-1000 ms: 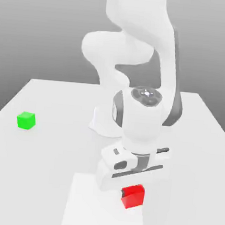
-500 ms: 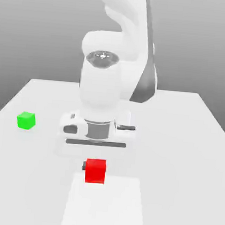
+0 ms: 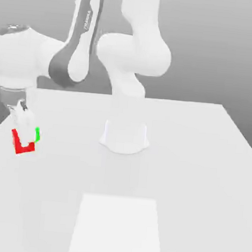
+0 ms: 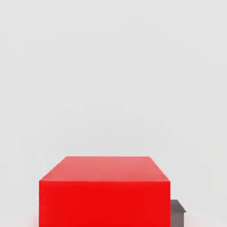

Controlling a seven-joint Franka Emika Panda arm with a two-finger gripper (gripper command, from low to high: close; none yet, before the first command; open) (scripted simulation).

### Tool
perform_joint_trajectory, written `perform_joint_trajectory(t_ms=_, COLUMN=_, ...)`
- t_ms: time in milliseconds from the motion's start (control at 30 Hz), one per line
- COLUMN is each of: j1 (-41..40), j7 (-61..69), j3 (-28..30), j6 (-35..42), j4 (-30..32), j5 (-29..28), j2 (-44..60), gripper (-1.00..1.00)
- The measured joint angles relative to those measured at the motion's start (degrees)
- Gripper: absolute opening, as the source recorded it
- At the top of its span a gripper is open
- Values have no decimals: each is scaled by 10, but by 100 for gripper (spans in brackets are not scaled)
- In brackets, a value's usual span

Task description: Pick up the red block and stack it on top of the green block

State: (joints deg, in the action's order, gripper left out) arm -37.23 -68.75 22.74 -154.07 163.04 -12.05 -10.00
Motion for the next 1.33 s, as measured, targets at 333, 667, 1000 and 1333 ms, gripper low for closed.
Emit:
perform_joint_trajectory(t_ms=333, j1=-187, j7=-135, j3=91, j6=13, j4=25, j5=-35, j2=-40, gripper=-100)
perform_joint_trajectory(t_ms=667, j1=-145, j7=-89, j3=124, j6=-33, j4=26, j5=38, j2=6, gripper=-100)
perform_joint_trajectory(t_ms=1000, j1=-104, j7=-29, j3=142, j6=-75, j4=25, j5=126, j2=60, gripper=-100)
perform_joint_trajectory(t_ms=1333, j1=-84, j7=27, j3=138, j6=-112, j4=23, j5=205, j2=111, gripper=-100)
